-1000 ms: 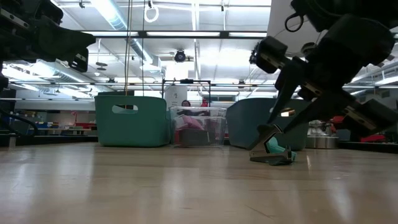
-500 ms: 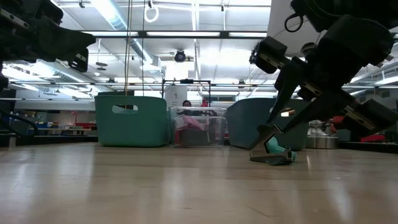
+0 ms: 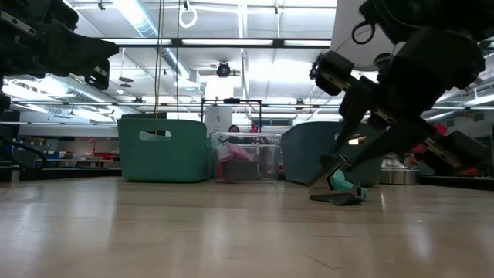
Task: Pick and place Stapler, Stapler remover, tape
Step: Put the gray staple remover into the blue bin
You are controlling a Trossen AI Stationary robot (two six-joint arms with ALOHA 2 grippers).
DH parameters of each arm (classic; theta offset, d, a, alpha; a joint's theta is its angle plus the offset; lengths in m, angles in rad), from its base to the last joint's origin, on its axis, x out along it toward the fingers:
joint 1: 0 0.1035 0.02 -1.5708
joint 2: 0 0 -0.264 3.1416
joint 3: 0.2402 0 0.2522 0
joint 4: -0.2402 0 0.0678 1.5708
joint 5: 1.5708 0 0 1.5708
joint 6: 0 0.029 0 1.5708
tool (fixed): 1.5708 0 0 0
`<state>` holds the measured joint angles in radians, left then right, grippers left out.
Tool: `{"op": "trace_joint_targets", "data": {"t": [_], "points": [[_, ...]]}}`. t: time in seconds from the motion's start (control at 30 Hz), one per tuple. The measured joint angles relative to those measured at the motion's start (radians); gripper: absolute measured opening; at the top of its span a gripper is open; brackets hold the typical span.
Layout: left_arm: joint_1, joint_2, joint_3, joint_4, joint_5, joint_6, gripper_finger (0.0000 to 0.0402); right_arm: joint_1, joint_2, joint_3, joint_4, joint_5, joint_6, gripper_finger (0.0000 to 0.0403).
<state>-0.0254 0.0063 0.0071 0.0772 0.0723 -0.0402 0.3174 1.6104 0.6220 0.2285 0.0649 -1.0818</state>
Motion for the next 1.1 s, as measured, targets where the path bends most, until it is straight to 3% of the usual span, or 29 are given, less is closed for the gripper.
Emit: {"op": "trace_joint_targets", "data": {"t": [0.1,1.1], "points": [[0.000,0.000,0.000,0.000,0.000,0.000,0.0003,0.000,0.000,0.000,0.005,0.035,0.000,0.0091],[0.000,0.000,0.000,0.000,0.000,0.000,0.0003,0.001,0.000,0.000,0.021,0.021,0.027,0.0088]]}}
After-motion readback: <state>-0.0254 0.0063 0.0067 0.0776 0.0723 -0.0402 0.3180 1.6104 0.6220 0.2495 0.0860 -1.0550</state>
